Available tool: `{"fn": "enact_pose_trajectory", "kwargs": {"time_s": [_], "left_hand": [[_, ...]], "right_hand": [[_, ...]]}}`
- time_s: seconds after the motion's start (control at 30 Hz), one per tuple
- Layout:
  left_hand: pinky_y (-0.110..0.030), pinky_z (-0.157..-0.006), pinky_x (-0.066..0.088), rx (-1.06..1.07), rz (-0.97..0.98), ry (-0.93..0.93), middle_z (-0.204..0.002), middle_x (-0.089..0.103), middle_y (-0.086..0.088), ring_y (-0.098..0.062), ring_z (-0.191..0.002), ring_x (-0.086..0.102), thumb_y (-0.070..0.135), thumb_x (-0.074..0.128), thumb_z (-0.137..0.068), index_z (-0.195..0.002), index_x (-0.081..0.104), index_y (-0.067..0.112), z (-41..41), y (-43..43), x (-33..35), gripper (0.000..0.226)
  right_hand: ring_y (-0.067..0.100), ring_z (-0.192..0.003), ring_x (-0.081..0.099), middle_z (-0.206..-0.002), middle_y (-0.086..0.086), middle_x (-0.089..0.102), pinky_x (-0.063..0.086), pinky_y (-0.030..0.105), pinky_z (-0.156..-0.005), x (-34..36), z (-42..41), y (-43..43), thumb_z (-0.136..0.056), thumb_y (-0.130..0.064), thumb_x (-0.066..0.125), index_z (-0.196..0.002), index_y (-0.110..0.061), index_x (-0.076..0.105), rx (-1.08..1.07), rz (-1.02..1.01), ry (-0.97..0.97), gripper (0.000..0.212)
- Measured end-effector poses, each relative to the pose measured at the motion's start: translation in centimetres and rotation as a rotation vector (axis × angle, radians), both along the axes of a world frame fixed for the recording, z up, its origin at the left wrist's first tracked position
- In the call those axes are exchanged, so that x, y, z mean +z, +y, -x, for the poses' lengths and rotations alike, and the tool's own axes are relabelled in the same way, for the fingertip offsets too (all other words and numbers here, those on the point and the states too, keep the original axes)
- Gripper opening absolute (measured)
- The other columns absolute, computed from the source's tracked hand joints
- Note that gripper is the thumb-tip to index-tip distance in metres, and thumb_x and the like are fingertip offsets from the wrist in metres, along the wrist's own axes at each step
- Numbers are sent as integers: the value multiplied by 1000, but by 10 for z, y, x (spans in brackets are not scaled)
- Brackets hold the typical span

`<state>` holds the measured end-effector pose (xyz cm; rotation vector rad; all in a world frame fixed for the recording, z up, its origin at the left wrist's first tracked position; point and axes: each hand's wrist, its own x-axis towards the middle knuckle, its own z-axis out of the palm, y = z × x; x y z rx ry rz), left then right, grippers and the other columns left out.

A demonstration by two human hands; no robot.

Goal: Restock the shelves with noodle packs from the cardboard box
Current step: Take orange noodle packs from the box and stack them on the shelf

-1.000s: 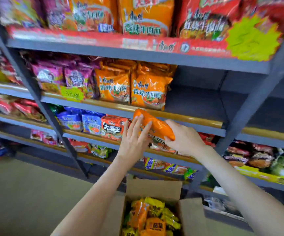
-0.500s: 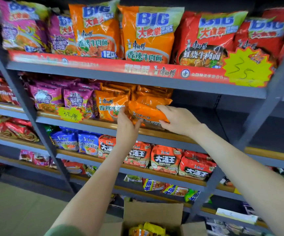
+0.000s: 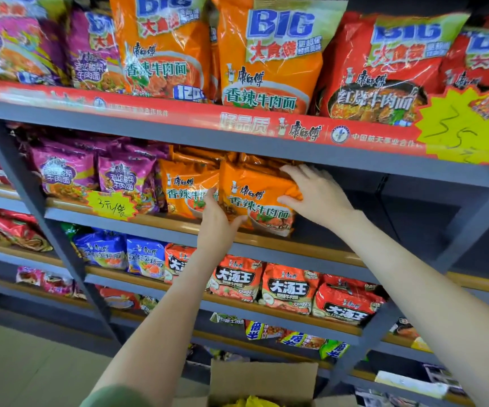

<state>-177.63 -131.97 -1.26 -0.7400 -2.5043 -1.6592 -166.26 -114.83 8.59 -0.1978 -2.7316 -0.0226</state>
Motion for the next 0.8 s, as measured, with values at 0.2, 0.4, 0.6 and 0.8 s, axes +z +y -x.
{"fn": "enact_pose_trajectory", "kwargs": {"time_s": [0.2,0.4,0.6,0.8], "left_hand": [[-38,-103,43,19,8,80,-136,47,-14,-28,-129,45,20,76,-79,-144,21,7,1,4,-9,86],[-41,-102,38,-9,215,417,-133,42,-25,-36,-123,42,24,72,-83,-152,18,20,6,0,-12,88],[-43,-105,39,-71,302,380,-140,34,-21,-34,-129,39,24,71,-83,-152,11,32,23,-3,-9,92],[-37,-101,41,-21,346,366,-135,35,-17,-28,-122,44,23,72,-83,-152,11,28,29,6,-4,92]], "right_hand": [[23,-134,31,-146,8,32,34,42,-107,-54,-8,-13,-70,-33,83,-147,-19,15,-142,670,312,104],[17,-129,44,-146,5,36,41,25,-97,-87,-2,-17,-76,-12,78,-147,-26,2,-27,894,134,105],[18,-126,47,-143,5,39,46,33,-99,-83,12,-4,-76,-12,78,-144,-29,5,-36,867,101,101],[18,-126,45,-143,6,36,46,30,-96,-82,22,-1,-76,-10,77,-144,-27,3,-38,834,86,102]]}}
